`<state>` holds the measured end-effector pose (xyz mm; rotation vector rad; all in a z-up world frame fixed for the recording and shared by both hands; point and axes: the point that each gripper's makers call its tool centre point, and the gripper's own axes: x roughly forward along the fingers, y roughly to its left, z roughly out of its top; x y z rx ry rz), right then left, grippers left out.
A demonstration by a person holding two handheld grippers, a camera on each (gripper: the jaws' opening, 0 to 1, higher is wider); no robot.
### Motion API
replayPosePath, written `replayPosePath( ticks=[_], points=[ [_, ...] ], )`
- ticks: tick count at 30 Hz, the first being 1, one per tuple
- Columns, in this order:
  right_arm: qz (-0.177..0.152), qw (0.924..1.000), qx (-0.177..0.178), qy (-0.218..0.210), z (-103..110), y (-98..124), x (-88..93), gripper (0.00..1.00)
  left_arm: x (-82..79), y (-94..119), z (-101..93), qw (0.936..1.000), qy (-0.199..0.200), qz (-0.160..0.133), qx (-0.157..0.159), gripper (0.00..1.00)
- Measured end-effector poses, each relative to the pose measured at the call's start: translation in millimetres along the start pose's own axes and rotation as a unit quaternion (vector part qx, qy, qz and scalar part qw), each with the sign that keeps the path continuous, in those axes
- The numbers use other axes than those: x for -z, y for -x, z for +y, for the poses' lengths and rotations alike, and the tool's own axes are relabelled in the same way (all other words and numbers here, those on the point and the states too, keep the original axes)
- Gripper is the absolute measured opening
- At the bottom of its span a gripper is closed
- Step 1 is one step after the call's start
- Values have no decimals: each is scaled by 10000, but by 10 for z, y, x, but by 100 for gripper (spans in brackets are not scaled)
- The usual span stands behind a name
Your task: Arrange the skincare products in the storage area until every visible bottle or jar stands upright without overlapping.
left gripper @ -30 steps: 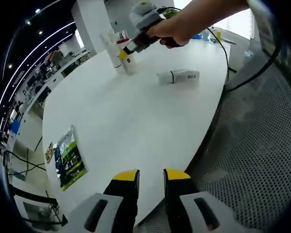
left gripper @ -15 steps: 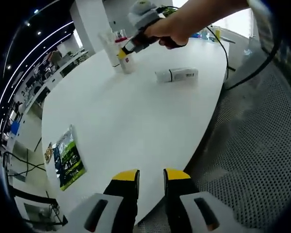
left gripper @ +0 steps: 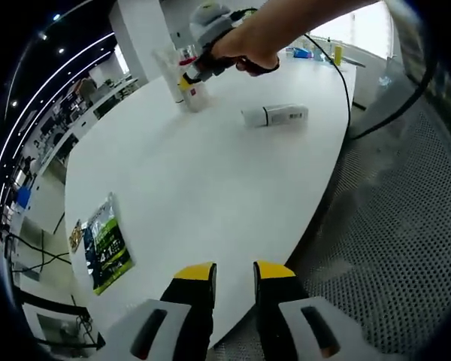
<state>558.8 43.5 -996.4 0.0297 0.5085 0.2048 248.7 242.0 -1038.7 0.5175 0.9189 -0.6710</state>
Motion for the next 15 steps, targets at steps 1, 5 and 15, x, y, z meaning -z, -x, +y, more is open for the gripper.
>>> replayPosePath(
  ticks=[1, 5, 15],
  points=[
    [17, 10000, 5, -41, 0, -2, 0, 18, 1, 0, -1, 10000, -1, 2, 1, 20],
    [64, 10000, 14, -70, -6, -13, -3, 18, 3, -1, -2, 10000, -13, 3, 1, 20],
    [138, 9996, 10, -265, -3, -32, -8, 19, 0, 0, -1, 10000, -31, -8, -3, 20]
  ],
)
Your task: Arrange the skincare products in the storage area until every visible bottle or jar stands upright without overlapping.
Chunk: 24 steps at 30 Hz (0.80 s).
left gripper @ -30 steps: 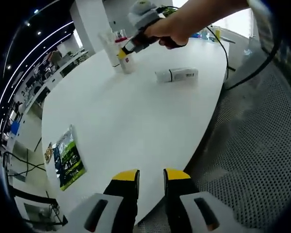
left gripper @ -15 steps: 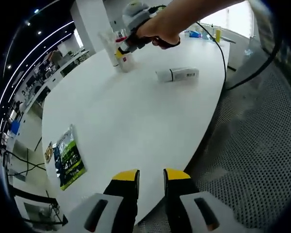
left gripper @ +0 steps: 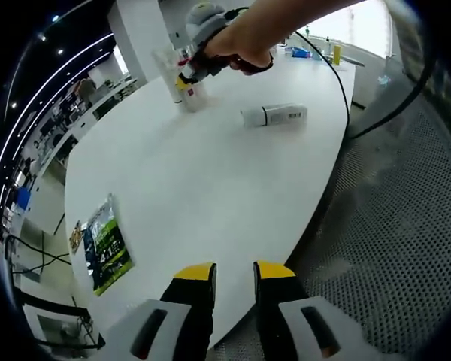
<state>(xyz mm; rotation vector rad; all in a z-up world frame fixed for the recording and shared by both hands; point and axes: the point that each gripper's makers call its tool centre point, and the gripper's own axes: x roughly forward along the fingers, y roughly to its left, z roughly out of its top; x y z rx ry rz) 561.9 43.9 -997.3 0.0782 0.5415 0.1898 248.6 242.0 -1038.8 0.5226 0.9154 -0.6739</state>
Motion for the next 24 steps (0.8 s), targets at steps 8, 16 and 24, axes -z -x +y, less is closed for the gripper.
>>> replayPosePath(
  ticks=[8, 16, 24],
  points=[
    [42, 9999, -72, -85, 32, 41, -14, 31, 0, 1, 7, 10000, -3, -5, -17, 20],
    [382, 9980, -485, 155, 70, 296, 169, 41, -5, 6, 14, 10000, -19, -8, -39, 20],
    [724, 9890, -1243, 336, 84, 719, 369, 41, -8, 9, 16, 10000, -65, -5, -49, 20]
  ],
)
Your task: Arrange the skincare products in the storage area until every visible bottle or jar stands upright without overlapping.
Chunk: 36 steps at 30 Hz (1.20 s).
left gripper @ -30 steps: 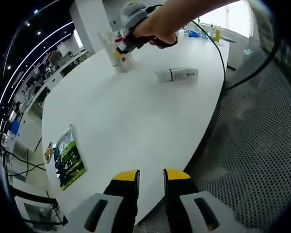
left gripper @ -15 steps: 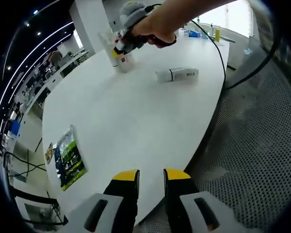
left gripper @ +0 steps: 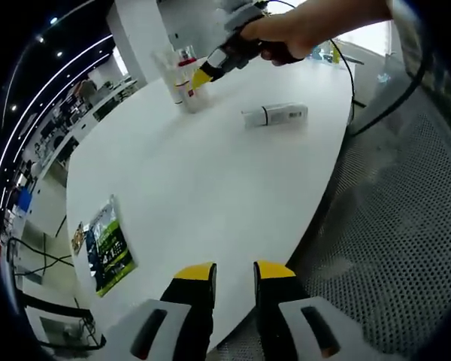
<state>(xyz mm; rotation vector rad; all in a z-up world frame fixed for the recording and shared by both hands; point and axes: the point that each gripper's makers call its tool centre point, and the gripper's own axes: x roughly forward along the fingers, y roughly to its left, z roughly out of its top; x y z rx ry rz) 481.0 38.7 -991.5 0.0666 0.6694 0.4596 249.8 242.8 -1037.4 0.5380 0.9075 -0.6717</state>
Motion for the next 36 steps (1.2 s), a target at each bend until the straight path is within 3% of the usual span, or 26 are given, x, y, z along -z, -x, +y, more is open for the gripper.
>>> replayPosePath(
  ticks=[6, 8, 10, 13, 20, 22, 24, 26, 28, 32, 36],
  points=[
    [721, 9941, -597, 547, 147, 267, 441, 41, -7, 3, -10, 10000, -46, -16, 19, 20],
    [917, 9911, -567, 776, 132, 355, 597, 41, -22, 13, -1, 9999, -80, -58, -17, 20],
    [999, 9907, -612, 687, 148, 444, 725, 41, -56, 32, 15, 9998, -71, -163, -66, 20],
    [1145, 9889, -627, 703, 160, 544, 856, 41, -30, 20, 7, 9999, -104, -93, -54, 20],
    [1700, 9792, -669, 882, 176, 634, 1202, 39, -34, 27, 9, 9998, -128, -99, -71, 20],
    [1907, 9742, -637, 1026, 166, 655, 1332, 37, -32, 30, 11, 9998, -132, -89, -78, 20],
    [2104, 9665, -526, 1375, 120, 685, 1435, 29, -31, 32, 15, 9998, -133, -86, -87, 20],
    [2230, 9594, -366, 1687, 54, 707, 1499, 19, -24, 33, 17, 9998, -136, -65, -91, 20],
    [2029, 9648, -366, 1633, 80, 686, 1440, 19, -22, 36, 18, 9998, -149, -58, -95, 20],
    [1989, 9623, -354, 1820, 103, 703, 1422, 18, -33, 42, 23, 9998, -149, -85, -109, 20],
    [1813, 9673, -431, 1719, 173, 745, 1338, 18, -34, 40, 9, 9998, -176, -76, -76, 20]
  ],
)
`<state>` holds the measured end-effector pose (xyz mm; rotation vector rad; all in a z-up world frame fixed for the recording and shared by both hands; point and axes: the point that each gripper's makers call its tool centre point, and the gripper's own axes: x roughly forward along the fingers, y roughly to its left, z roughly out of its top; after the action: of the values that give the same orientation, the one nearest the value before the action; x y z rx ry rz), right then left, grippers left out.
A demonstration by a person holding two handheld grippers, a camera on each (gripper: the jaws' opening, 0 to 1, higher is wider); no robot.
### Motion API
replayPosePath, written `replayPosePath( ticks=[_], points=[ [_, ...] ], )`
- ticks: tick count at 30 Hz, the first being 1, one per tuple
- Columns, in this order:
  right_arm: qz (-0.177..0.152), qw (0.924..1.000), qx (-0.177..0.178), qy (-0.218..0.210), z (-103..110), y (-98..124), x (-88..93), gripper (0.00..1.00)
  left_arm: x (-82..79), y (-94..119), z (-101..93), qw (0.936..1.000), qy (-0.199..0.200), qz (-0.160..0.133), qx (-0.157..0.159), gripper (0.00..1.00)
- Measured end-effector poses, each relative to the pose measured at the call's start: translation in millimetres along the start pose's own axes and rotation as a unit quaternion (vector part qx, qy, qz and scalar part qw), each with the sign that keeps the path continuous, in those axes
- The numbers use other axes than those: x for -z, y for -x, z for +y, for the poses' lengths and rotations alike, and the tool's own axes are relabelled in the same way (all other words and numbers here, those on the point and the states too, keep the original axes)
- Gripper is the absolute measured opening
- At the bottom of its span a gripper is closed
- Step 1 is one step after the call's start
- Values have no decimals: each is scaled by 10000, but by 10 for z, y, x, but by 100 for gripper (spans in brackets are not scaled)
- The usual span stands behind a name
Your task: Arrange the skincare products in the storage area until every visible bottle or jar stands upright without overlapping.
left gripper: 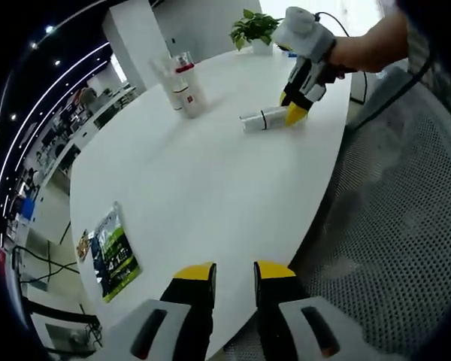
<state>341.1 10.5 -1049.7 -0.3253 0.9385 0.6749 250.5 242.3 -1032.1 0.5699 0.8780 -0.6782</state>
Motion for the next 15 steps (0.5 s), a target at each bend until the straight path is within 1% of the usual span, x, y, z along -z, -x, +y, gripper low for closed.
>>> replayPosePath(
  ticks=[1, 4, 5, 7, 8, 9, 10, 11, 12, 13, 14, 15],
  points=[
    [-102, 9999, -6, -45, 16, 23, -36, 18, 1, 2, 4, 10000, 12, 3, -1, 20],
    [-260, 9995, -53, -152, 60, 81, -96, 18, -9, 0, 2, 10000, 44, -25, 22, 20],
    [-373, 9990, -81, -232, 90, 102, -134, 18, -8, -2, -5, 10000, 46, -17, 43, 20],
    [-557, 9978, -122, -332, 144, 148, -193, 18, -24, 4, -27, 9999, 53, -36, 121, 20],
    [-631, 9973, -150, -348, 175, 175, -217, 18, -43, 13, -43, 9998, 118, -56, 180, 20],
    [-713, 9966, -171, -386, 212, 194, -248, 18, -74, 19, -58, 9995, 153, -115, 252, 20],
    [-870, 9949, -248, -454, 278, 232, -296, 18, -113, 37, -62, 9991, 226, -167, 310, 21],
    [-928, 9944, -254, -438, 312, 256, -315, 18, -145, 48, -58, 9990, 252, -208, 318, 21],
    [-1022, 9935, -251, -443, 354, 288, -335, 18, -189, 59, -62, 9988, 188, -288, 357, 21],
    [-1090, 9922, -322, -506, 401, 298, -350, 18, -258, 70, -68, 9981, 146, -445, 393, 21],
    [-1167, 9912, -349, -521, 456, 335, -361, 18, -327, 81, -80, 9969, 216, -602, 456, 21],
    [-1212, 9909, -334, -490, 493, 353, -371, 18, -344, 86, -84, 9962, 326, -614, 523, 21]
  ],
)
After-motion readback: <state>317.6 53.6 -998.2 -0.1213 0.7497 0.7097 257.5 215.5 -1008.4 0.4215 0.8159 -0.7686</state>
